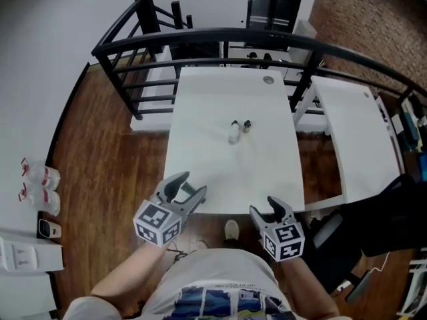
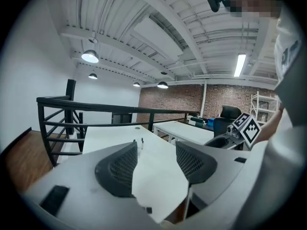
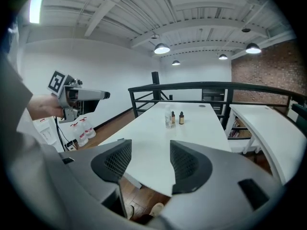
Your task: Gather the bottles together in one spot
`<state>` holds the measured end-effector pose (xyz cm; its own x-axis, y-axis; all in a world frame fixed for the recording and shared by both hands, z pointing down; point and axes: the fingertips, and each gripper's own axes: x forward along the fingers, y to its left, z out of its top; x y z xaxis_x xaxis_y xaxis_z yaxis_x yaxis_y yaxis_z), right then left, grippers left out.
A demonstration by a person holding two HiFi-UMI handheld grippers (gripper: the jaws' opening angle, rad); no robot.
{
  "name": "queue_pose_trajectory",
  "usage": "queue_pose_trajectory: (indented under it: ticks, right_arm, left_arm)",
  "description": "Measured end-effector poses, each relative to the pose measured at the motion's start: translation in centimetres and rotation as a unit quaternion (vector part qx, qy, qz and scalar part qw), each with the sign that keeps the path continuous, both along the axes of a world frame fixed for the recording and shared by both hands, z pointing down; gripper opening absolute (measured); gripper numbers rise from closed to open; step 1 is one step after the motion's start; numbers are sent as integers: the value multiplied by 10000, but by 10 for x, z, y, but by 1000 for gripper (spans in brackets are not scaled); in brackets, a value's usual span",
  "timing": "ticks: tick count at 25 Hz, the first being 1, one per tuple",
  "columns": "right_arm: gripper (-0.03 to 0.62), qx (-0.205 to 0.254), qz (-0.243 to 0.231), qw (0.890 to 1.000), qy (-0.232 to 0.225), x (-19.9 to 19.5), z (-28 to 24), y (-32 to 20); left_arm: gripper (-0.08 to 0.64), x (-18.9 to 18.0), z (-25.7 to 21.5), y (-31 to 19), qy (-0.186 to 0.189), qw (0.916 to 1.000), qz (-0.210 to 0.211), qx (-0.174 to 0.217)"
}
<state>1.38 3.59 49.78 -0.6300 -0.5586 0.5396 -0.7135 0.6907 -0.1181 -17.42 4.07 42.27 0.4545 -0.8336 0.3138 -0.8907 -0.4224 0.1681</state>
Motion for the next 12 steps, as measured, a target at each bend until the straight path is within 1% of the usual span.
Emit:
queue_pose_trajectory:
  ticks: [3,6,9,12]
  right_arm:
    - [276,63,82,9999,5,-2,-14,30]
    - [276,125,162,9998,-11,-3,-24,56]
    - [276,138,149,9998,-2,-5,-27,79]
    - [276,141,162,9998,16,-4,-30,93]
  left_arm:
    - [253,0,12,52,91,9997,11,-243]
    - [253,0,21,90,189,9989,60,-420]
    - [253,3,26,117,288,9977,166,-590]
    - [253,8,26,134,297,9968,253,-694]
